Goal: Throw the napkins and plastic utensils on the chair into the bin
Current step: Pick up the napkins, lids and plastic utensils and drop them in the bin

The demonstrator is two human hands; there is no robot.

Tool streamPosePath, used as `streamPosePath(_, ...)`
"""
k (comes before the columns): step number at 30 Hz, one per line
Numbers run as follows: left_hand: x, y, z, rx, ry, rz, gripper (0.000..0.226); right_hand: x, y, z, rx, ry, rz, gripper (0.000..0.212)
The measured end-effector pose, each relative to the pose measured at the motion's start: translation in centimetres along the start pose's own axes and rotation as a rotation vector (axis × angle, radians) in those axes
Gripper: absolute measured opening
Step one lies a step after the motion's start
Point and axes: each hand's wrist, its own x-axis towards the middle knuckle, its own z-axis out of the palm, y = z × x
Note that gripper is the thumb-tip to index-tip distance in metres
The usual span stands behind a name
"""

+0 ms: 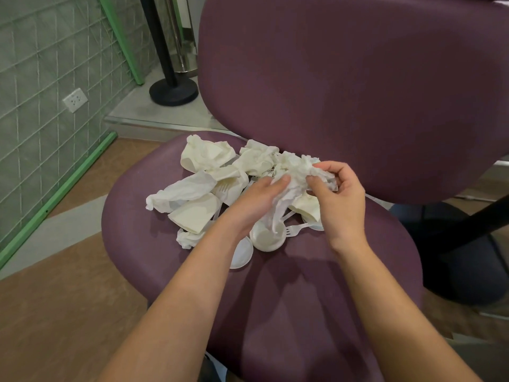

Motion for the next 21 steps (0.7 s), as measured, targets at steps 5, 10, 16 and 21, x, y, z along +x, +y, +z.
streamPosePath(5,0.1,0.5,0.1,-0.389,-0.078,-0.042,0.051,-1.3,1.4,0.0,-0.264,0.022,-0.134,0.022)
streamPosePath(10,-0.6,1.2,0.5,-0.500,-0.139,-0.041,0.041,-2.7,2.2,0.0,-0.307,-0.200,-0.122,0.054)
streamPosePath(16,-1.9,1.4,2.0,-0.473,-0.198,-0.051,0.044,-3.0,2.5,-1.1,-0.464,-0.095,-0.200,0.047)
streamPosePath(21,-3.1,1.5,4.5,-0.432,-0.238,-0.036,0.036,-3.2,0.8,-4.1,-0.366,0.044,-0.155,0.019)
